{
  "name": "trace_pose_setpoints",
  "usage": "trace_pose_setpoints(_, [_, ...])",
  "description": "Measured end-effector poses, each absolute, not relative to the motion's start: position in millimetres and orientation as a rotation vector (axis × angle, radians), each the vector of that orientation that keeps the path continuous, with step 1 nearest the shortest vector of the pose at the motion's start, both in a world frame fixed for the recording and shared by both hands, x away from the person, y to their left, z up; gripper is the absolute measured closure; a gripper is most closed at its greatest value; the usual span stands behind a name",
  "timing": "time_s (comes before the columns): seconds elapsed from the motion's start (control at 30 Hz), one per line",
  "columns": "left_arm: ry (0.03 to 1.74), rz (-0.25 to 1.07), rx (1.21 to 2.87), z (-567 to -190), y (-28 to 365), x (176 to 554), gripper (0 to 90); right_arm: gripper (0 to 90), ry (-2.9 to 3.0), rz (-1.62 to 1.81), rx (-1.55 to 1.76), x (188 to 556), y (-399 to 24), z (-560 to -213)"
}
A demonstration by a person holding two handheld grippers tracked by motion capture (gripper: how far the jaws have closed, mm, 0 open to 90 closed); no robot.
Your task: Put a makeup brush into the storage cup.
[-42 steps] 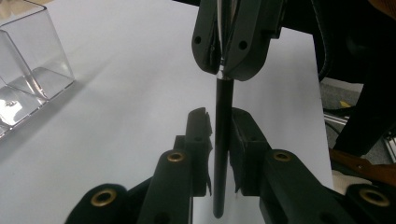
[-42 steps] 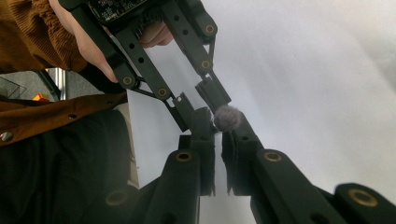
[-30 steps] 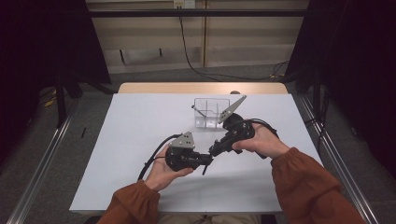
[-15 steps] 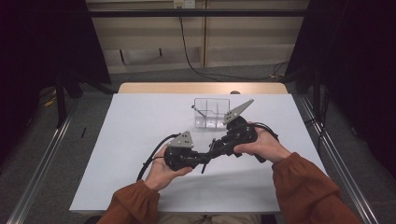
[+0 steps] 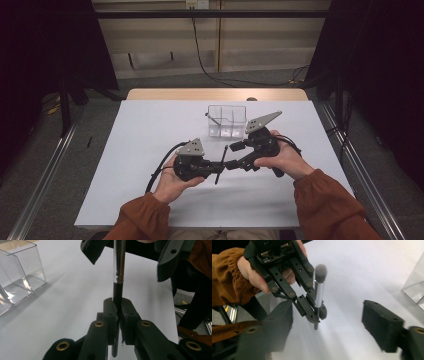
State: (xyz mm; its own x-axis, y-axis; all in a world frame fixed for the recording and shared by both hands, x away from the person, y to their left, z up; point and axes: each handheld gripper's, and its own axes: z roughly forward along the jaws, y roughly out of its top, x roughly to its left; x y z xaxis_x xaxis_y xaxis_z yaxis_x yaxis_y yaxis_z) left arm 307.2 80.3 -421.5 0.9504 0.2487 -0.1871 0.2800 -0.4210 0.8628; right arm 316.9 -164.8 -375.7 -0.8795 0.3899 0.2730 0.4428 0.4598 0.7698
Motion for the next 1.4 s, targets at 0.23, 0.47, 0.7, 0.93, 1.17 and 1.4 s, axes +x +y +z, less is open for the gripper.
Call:
trace_pose_setpoints(0.23, [0.392, -0.031, 2.015, -420, 86, 309, 84.4, 8.6, -2.633, -1.429, -0.783, 313, -171, -378])
trace_pose_setpoints(0.47, [0.414, -0.025, 1.999, -419, 92, 309, 84.4, 2.7, -2.614, -1.456, -0.836, 309, -180, -386])
trace_pose_setpoints(0.7, [0.426, -0.015, 1.994, -417, 98, 310, 84.5, 2.1, -2.623, -1.472, -0.862, 304, -190, -389])
trace_pose_setpoints(0.93, [0.435, -0.009, 1.988, -417, 102, 309, 84.4, 2.5, -2.639, -1.495, -0.892, 299, -201, -393])
trace_pose_setpoints(1.17, [0.447, 0.007, 1.985, -416, 108, 308, 84.4, 1.9, -2.623, -1.53, -0.958, 295, -217, -401])
trace_pose_setpoints(1.4, [0.455, 0.016, 1.982, -416, 113, 306, 84.4, 1.8, -2.615, -1.6, -1.047, 290, -234, -407])
